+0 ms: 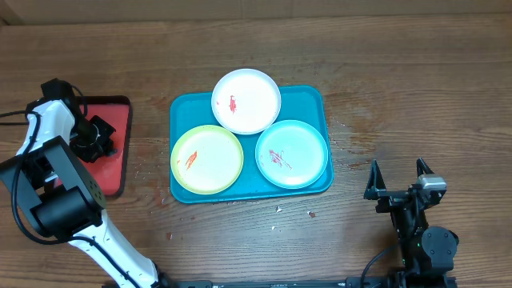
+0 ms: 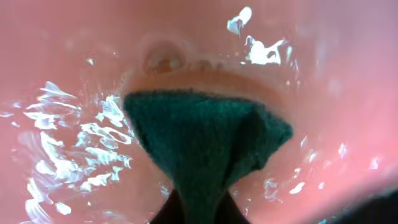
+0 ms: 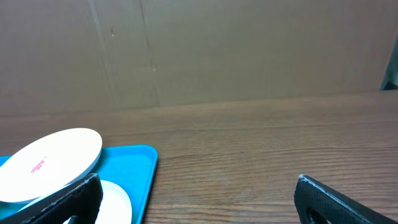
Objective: Clean dirty plates on tray and stack at the side
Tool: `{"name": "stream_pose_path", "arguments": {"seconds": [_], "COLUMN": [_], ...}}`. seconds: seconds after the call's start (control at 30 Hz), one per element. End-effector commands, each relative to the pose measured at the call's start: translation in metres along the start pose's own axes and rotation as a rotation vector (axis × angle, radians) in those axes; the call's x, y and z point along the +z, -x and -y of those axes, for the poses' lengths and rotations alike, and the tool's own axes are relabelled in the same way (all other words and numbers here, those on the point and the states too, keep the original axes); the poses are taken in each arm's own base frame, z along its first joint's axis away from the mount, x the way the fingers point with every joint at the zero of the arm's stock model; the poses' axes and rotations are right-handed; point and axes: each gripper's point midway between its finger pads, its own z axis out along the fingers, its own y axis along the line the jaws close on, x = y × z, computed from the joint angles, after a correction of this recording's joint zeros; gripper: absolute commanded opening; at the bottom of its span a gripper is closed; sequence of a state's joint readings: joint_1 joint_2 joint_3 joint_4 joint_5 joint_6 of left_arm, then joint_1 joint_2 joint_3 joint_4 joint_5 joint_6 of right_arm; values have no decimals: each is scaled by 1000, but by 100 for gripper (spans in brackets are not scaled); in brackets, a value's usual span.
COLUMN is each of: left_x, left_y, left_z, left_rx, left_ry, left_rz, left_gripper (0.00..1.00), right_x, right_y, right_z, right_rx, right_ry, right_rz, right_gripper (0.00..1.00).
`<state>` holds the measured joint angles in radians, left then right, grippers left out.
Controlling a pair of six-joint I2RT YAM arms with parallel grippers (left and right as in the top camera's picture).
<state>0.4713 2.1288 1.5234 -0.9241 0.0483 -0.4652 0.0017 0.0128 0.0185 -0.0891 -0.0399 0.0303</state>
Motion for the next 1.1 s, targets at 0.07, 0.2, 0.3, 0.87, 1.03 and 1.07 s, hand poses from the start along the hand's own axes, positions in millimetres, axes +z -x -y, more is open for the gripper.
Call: {"name": "stream_pose_path", "arguments": {"seconds": [0.07, 0.2, 0.3, 0.87, 1.03, 1.07], "left_x": [14, 14, 13, 13, 13, 12], "left_y": [-14, -21, -29, 5, 24, 28], "left_z": [1, -3, -6, -18, -14, -12], "left_rx": [2, 0, -3, -3, -9, -9], "left_ry": [-1, 13, 26, 96, 77, 70], "left_rz": [-61, -88, -120, 27, 105, 120], "left_gripper": [100, 100, 87, 34, 100, 99], "right_x": [0, 0, 0, 0, 0, 0], "right_y": [-2, -2, -2, -2, -2, -2], "right_z": [1, 1, 1, 1, 1, 1], "right_rx": [6, 6, 6, 6, 6, 7], "right_ry": [-5, -5, -5, -5, -5, -5], "right_rz": [4, 4, 4, 4, 4, 4], "right_gripper": [100, 100, 100, 100, 100, 100]}}
